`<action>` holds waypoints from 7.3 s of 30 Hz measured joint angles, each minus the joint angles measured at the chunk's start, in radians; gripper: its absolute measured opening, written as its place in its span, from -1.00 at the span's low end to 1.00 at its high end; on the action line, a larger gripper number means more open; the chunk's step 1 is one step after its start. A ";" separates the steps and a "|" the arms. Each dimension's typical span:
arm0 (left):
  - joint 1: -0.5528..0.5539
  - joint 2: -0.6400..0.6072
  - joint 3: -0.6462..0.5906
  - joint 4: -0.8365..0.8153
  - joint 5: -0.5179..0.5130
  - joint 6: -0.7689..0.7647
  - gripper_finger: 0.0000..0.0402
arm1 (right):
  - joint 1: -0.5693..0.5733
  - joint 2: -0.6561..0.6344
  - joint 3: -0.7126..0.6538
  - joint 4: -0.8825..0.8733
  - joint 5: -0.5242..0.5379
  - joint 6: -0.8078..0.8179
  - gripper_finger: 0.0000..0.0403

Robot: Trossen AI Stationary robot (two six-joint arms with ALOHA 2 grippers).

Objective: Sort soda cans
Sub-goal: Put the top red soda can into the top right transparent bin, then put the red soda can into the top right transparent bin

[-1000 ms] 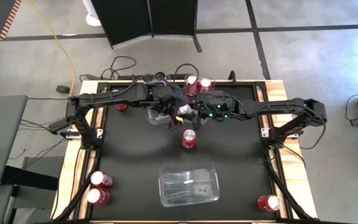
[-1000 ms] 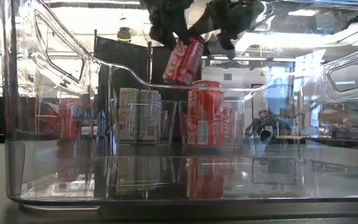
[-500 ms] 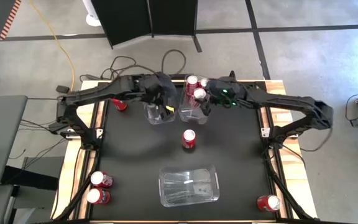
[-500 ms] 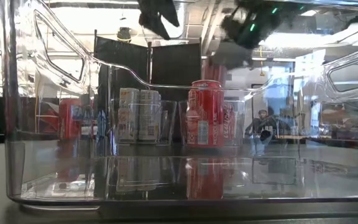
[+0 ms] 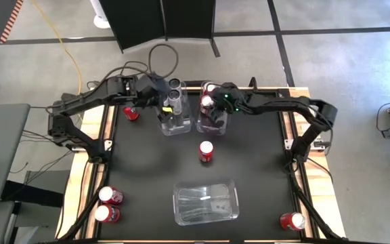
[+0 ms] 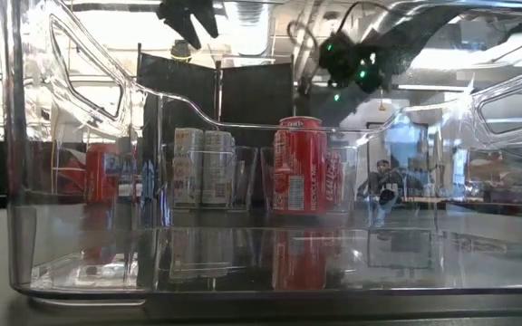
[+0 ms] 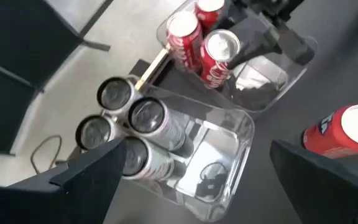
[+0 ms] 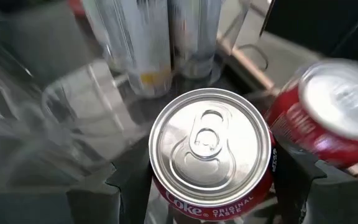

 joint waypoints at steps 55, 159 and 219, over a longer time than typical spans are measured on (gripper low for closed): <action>-0.739 -0.307 -0.692 -0.368 0.425 -1.511 0.93 | 0.230 -0.341 -0.001 -0.051 -0.036 0.356 0.82; -0.281 0.120 -0.494 -0.040 0.481 -1.018 0.51 | 0.449 -0.494 -0.001 -0.489 -0.087 0.072 0.46; -0.274 0.099 -0.458 0.269 0.353 -0.920 0.75 | 0.502 -0.486 -0.001 -0.423 -0.086 0.177 0.46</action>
